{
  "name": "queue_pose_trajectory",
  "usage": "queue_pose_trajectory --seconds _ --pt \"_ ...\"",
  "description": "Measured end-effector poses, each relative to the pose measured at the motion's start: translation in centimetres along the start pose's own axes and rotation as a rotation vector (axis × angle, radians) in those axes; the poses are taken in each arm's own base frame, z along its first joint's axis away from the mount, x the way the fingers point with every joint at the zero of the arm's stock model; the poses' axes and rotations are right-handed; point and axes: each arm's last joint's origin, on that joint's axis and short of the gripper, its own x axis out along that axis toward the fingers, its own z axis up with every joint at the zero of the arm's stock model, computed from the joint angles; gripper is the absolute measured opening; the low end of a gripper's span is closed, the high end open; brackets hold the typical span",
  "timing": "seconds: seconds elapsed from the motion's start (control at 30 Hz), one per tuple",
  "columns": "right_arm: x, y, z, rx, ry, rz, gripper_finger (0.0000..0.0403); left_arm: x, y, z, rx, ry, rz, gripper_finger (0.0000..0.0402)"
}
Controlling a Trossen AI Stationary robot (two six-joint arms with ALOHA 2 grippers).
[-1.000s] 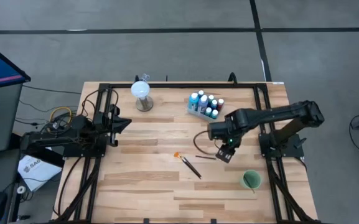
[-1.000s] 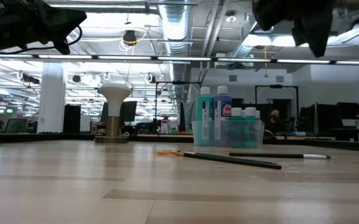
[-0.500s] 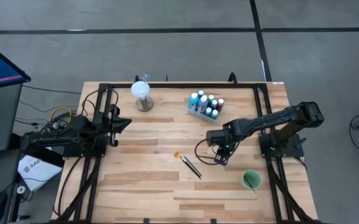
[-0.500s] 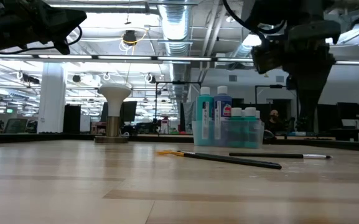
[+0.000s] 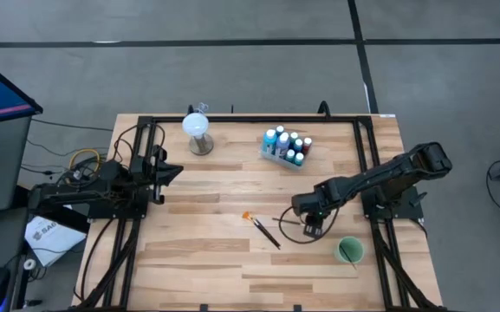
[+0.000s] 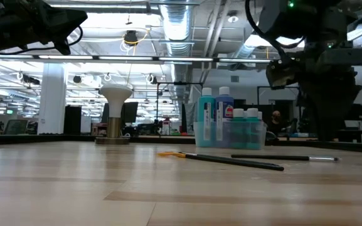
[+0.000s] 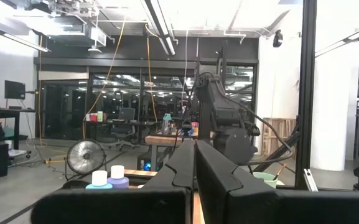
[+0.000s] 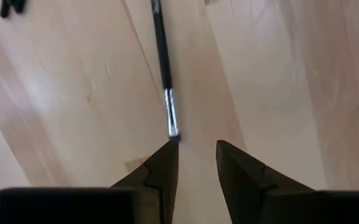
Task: Pick & Place Paint Supplies
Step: Put the right eyeshadow brush into the green cup
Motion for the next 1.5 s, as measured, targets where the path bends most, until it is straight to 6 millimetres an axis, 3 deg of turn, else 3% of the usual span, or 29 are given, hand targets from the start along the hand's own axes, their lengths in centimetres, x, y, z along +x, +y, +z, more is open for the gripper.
queue_pose_trajectory --seconds 0.2,0.33,0.57,0.77,0.97,1.23,1.5 --pt "0.1 0.4 -0.2 -0.021 -0.028 -0.015 0.011 0.0 0.0 0.0 0.0 0.0 0.0 0.0002" --pt "0.2 0.9 -0.4 -0.045 -0.037 -0.025 0.0143 0.0 0.0 0.0 0.0 0.001 0.0 0.0002" --pt "2.2 1.4 -0.4 -0.043 0.0 -0.086 0.0211 0.0 0.0 0.0 0.0 0.001 0.0 0.0002" --pt "3.7 1.5 -0.1 -0.032 0.063 -0.111 0.0218 0.1 0.0 -0.2 0.0 0.017 0.001 0.0002" --pt "4.0 1.6 0.0 -0.014 0.097 -0.145 0.0181 0.1 0.0 -0.2 0.0 0.021 0.001 0.0002" --pt "4.0 1.2 0.1 0.0 0.107 -0.147 0.002 0.1 0.0 -0.2 0.0 0.021 0.001 0.0002" --pt "3.1 0.8 0.6 0.063 0.088 -0.135 0.0001 0.1 0.0 -0.2 0.0 0.021 0.001 0.0002"
